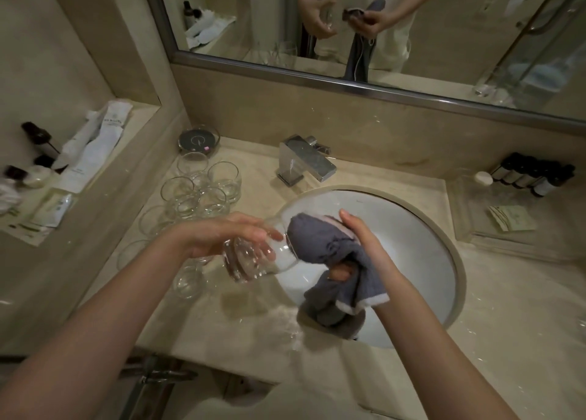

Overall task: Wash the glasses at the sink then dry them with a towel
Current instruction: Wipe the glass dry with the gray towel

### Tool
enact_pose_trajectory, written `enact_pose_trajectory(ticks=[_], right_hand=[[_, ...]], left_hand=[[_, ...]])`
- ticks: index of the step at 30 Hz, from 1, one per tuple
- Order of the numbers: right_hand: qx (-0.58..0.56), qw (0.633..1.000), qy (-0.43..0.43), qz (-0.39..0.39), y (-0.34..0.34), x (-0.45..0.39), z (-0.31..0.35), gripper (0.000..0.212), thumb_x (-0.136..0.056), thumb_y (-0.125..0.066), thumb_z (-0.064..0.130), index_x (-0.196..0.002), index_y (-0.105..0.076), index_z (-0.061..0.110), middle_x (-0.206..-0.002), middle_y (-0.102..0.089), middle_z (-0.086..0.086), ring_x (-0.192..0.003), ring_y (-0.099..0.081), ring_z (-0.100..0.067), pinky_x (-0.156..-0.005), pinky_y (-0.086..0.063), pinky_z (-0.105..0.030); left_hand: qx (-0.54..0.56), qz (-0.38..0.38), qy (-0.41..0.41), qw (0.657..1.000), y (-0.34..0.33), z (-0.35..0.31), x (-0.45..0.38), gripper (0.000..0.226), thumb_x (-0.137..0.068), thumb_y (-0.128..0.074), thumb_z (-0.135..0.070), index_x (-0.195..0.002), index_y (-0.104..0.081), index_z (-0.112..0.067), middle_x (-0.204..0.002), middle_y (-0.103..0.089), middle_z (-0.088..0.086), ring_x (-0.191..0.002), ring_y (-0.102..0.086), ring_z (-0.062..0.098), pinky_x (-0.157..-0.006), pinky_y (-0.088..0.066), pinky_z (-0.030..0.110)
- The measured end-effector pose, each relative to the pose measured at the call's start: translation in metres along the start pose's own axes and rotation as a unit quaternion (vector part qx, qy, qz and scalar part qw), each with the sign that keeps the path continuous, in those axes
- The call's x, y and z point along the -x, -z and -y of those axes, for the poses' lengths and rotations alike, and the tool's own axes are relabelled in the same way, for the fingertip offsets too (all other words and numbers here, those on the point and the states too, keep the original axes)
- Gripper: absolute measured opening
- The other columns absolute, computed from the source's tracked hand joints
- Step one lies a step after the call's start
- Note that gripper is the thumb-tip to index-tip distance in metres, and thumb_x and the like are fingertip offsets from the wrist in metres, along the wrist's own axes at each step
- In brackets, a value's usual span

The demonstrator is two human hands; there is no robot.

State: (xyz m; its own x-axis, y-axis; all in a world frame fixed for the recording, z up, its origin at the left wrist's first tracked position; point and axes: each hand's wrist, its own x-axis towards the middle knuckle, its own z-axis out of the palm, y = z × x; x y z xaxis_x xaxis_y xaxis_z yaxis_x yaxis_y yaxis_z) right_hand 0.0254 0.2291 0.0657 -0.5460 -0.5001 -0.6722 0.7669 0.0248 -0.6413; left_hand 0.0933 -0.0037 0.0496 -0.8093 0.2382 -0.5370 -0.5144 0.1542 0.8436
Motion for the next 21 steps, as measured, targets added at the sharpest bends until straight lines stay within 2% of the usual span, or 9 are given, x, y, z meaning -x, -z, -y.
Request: enact_pose_trajectory(ticks=[3, 5, 7, 9, 12, 16, 18, 21], right_hand=[[-0.063, 0.997, 0.031, -0.031, -0.001, -0.010, -0.003, 0.036, -0.092, -0.050, 0.046, -0.077, -0.061, 0.016, -0.044, -0.044, 0.000, -0.032, -0.035, -0.010, -0.033, -0.030, -0.014], [-0.085, 0.995, 0.038, -0.040, -0.002, -0.015, -0.005, 0.034, -0.093, -0.049, 0.044, -0.079, -0.058, 0.014, -0.045, -0.044, -0.001, -0.032, -0.037, -0.011, -0.032, -0.032, -0.015], [-0.103, 0.993, 0.042, -0.050, -0.002, -0.019, -0.008, 0.032, -0.093, -0.050, 0.042, -0.082, -0.056, 0.013, -0.046, -0.045, 0.000, -0.034, -0.037, -0.011, -0.034, -0.032, -0.015], [-0.111, 0.991, 0.039, -0.062, -0.004, -0.021, -0.010, 0.032, -0.093, -0.050, 0.042, -0.085, -0.058, 0.012, -0.046, -0.049, 0.000, -0.036, -0.040, -0.011, -0.038, -0.031, -0.015], [-0.121, 0.990, 0.036, -0.069, -0.005, -0.022, -0.012, 0.032, -0.093, -0.050, 0.041, -0.086, -0.060, 0.012, -0.046, -0.051, 0.000, -0.037, -0.041, -0.011, -0.039, -0.031, -0.015], [-0.135, 0.987, 0.039, -0.075, -0.003, -0.027, -0.012, 0.031, -0.093, -0.051, 0.040, -0.089, -0.062, 0.012, -0.047, -0.048, -0.001, -0.035, -0.040, -0.012, -0.036, -0.034, -0.015], [-0.148, 0.985, 0.043, -0.074, -0.002, -0.029, -0.012, 0.029, -0.094, -0.050, 0.038, -0.092, -0.062, 0.012, -0.046, -0.047, 0.000, -0.033, -0.040, -0.010, -0.034, -0.034, -0.016], [-0.174, 0.980, 0.047, -0.081, -0.005, -0.031, -0.013, 0.023, -0.094, -0.051, 0.035, -0.096, -0.060, 0.014, -0.045, -0.048, 0.002, -0.032, -0.041, -0.009, -0.033, -0.033, -0.015]], left_hand=[[0.053, -0.103, -0.033, 0.993, 0.011, 0.009, -0.003, 0.101, -0.024, -0.091, -0.062, -0.113, -0.067, -0.022, -0.104, -0.070, 0.004, -0.089, -0.069, 0.015, -0.071, -0.056, 0.031], [0.039, -0.157, -0.052, 0.986, 0.015, 0.010, -0.008, 0.103, -0.020, -0.091, -0.058, -0.113, -0.065, -0.025, -0.108, -0.067, 0.003, -0.094, -0.067, 0.014, -0.070, -0.053, 0.025], [0.013, -0.202, -0.072, 0.977, 0.018, 0.008, -0.016, 0.093, -0.026, -0.090, -0.045, -0.112, -0.062, -0.027, -0.112, -0.064, 0.003, -0.100, -0.065, 0.018, -0.082, -0.052, 0.029], [0.011, -0.243, -0.095, 0.965, 0.021, 0.006, -0.026, 0.085, -0.031, -0.087, -0.038, -0.110, -0.058, -0.025, -0.111, -0.063, 0.004, -0.097, -0.066, 0.018, -0.086, -0.054, 0.029], [-0.055, -0.298, -0.094, 0.948, 0.028, 0.004, -0.043, 0.085, -0.035, -0.089, -0.037, -0.111, -0.054, -0.025, -0.111, -0.064, 0.000, -0.100, -0.063, 0.011, -0.078, -0.048, 0.019], [-0.133, -0.345, -0.092, 0.924, 0.044, 0.011, -0.065, 0.074, -0.056, -0.094, -0.020, -0.115, -0.050, -0.023, -0.114, -0.061, -0.007, -0.097, -0.058, 0.011, -0.073, -0.042, 0.015], [-0.167, -0.355, -0.087, 0.916, 0.053, 0.017, -0.075, 0.080, -0.051, -0.094, -0.031, -0.117, -0.050, -0.024, -0.115, -0.060, -0.010, -0.104, -0.057, 0.012, -0.079, -0.044, 0.021], [-0.225, -0.364, -0.064, 0.901, 0.068, 0.023, -0.085, 0.092, -0.037, -0.087, -0.052, -0.117, -0.048, -0.028, -0.114, -0.059, -0.012, -0.118, -0.051, 0.019, -0.103, -0.040, 0.044]])
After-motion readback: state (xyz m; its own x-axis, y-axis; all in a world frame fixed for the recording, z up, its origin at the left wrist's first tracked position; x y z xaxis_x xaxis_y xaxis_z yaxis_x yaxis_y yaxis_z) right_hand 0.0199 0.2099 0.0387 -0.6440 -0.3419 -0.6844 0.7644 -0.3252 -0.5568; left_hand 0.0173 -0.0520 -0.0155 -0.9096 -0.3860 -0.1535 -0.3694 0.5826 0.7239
